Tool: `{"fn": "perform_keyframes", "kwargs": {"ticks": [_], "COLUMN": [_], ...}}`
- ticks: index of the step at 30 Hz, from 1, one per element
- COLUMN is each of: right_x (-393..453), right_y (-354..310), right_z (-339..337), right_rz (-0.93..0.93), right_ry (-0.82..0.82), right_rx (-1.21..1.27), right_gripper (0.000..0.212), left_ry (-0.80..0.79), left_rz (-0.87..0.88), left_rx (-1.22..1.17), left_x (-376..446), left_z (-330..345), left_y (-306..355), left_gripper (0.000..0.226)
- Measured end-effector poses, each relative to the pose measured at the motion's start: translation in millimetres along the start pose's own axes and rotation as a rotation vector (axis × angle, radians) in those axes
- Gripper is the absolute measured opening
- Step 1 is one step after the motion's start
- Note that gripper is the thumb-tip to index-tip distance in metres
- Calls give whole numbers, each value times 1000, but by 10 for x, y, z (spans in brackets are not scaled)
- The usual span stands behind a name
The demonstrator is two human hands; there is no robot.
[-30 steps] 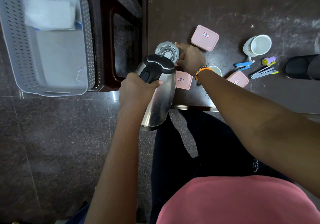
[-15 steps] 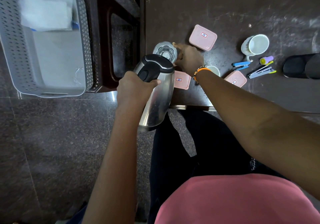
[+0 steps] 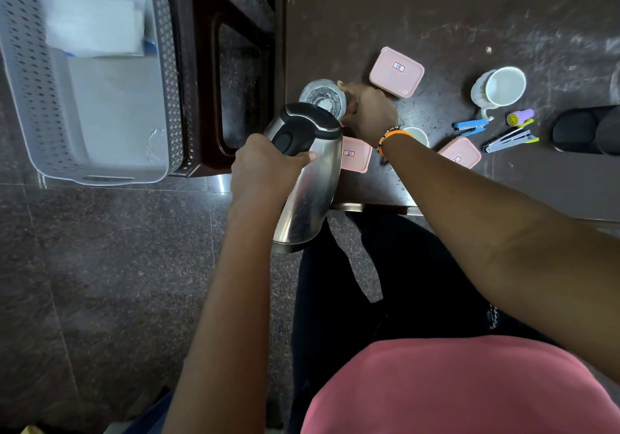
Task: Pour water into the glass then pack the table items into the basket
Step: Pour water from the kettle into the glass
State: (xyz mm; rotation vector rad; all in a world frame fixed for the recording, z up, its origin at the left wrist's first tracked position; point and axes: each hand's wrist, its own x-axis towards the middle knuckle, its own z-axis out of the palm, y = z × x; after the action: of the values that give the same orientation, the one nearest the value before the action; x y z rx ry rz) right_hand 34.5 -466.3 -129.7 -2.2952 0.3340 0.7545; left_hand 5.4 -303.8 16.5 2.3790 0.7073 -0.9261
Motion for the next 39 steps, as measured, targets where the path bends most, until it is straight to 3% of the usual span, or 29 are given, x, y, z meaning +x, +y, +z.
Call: {"fn": "perform_keyframes", "kwargs": {"ticks": [11,27,39], "right_x": [8,4,0], "right_y": [11,0,12], "right_z": [-2,-17,-17], "right_rz": [-20,5,-20], "right_ry": [5,-10,4], "right_rx": [-34,-65,-68], "right_gripper": [43,59,56], "left_ry": [-3,3,-22], "left_rz": [-3,-3,-5], "left_rx": [-4,22,13], "left_x": [-3,29,45], "left_z": [29,17,-12], "left_y": [-8,10,22], "left_gripper": [59,59,57]}}
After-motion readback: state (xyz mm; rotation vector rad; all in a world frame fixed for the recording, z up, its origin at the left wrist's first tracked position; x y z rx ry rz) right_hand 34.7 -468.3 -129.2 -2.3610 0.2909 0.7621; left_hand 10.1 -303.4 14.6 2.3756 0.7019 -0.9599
